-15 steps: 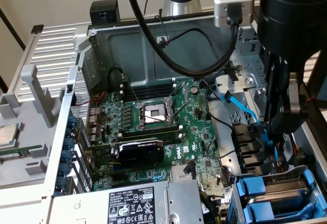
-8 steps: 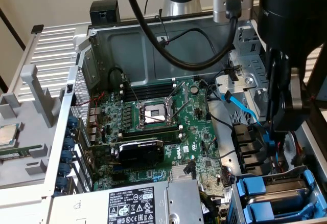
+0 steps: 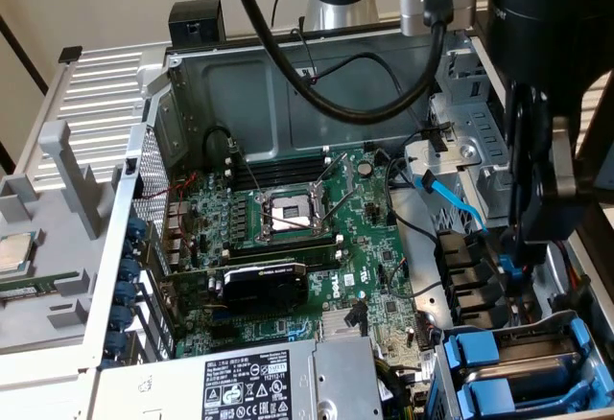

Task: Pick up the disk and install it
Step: 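Insert the first disk wire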

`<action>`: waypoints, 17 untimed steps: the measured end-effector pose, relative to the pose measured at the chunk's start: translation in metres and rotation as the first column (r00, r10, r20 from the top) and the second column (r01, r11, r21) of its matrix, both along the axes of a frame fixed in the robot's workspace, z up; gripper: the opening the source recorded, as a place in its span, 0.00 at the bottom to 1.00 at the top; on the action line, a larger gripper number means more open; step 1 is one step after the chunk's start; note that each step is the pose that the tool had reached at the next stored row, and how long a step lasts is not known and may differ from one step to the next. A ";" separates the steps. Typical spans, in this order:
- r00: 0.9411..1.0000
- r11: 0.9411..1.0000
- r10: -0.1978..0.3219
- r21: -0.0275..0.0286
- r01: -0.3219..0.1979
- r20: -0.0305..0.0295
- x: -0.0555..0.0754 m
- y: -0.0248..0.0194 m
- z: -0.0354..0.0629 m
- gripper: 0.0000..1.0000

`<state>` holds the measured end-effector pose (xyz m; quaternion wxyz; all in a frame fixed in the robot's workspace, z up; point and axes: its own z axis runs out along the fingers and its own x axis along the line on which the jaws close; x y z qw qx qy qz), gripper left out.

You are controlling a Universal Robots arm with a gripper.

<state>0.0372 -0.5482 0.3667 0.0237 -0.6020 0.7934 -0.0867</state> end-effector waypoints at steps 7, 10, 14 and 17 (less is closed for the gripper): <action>1.000 1.000 -0.001 -0.012 0.002 0.019 -0.001 0.0000 -0.0001 0.35; 1.000 1.000 -0.004 -0.013 0.004 0.020 -0.003 -0.0001 -0.0006 0.35; 1.000 1.000 -0.006 -0.013 0.006 0.022 -0.004 -0.0002 -0.0009 0.43; 1.000 1.000 -0.006 -0.012 0.006 0.026 -0.004 -0.0011 -0.0007 0.49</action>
